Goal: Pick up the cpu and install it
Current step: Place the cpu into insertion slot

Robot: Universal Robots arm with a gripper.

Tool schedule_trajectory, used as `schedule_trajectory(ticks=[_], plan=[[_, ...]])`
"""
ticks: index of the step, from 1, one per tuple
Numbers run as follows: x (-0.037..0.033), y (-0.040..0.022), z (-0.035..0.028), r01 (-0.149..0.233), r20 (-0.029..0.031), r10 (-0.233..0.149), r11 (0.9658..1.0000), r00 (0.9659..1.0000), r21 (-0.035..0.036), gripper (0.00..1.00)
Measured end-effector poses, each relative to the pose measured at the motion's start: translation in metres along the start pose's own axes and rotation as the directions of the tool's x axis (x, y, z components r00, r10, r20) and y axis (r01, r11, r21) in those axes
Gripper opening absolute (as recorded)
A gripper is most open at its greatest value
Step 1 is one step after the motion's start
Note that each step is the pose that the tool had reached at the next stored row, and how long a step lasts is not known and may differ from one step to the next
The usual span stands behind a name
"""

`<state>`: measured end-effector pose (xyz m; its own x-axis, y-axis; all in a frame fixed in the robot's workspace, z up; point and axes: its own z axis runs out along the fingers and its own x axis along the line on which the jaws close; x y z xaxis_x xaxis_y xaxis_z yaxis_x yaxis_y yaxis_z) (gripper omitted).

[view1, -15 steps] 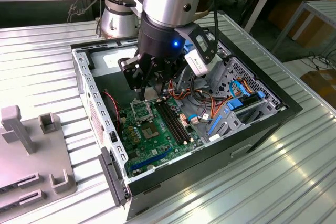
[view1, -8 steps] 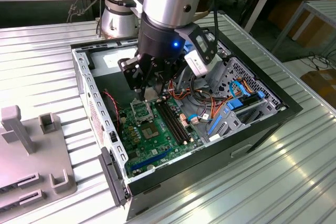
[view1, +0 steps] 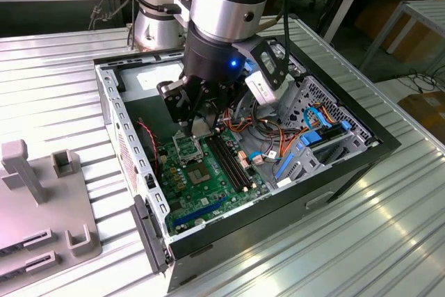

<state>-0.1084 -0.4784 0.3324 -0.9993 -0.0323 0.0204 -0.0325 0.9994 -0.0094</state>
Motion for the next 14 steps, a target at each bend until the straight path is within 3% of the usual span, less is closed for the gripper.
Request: schedule_trajectory(ticks=[14], plan=[[-0.0057, -0.0001, 0.0038, 0.0, 0.0002, 0.0, 1.0, 1.0, -0.0001, 0.47]])
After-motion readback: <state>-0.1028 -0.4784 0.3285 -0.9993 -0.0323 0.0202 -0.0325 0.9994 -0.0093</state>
